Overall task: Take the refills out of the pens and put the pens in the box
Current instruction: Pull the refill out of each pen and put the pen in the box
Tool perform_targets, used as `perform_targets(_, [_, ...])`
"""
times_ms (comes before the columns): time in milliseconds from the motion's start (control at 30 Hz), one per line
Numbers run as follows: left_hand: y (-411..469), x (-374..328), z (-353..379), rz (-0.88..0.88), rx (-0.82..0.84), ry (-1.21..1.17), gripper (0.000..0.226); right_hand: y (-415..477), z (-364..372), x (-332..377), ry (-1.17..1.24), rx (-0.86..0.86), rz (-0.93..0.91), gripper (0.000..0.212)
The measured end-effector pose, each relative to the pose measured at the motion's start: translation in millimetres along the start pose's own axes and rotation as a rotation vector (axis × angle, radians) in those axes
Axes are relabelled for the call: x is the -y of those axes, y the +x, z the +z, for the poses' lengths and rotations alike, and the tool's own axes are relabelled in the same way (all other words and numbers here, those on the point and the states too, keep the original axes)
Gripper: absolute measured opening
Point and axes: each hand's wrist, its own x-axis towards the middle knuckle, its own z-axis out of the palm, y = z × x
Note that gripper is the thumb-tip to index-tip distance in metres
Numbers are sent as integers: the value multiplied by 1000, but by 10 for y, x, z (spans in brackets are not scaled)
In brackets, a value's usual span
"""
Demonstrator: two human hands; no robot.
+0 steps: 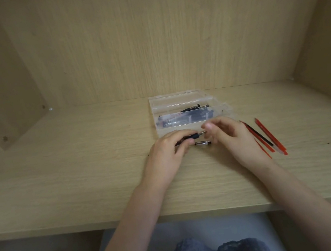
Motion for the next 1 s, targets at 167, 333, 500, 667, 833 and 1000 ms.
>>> perform_targets(167, [2,8,8,-23,0,-15,21,9,3,-40,-128,34,-7,8])
perform_targets(333, [3,-5,-3,5,-9,-3,19,-13,2,26,-61,91,-33,19])
perform_targets(500, [15,20,-27,15,-163,39,20,17,-37,-48,-204,-68,29,19])
perform_targets(667, [9,29,-49,12,-228,123,19,50,11,-197,-543,51,-21,15])
perform_targets(833, [11,32,-42,-1,-218,135,18,53,4,-188,-478,34,-2,8])
perform_targets(1000, [7,29,-44,4,-181,158,18,35,-36,-95,-279,-96,-24,14])
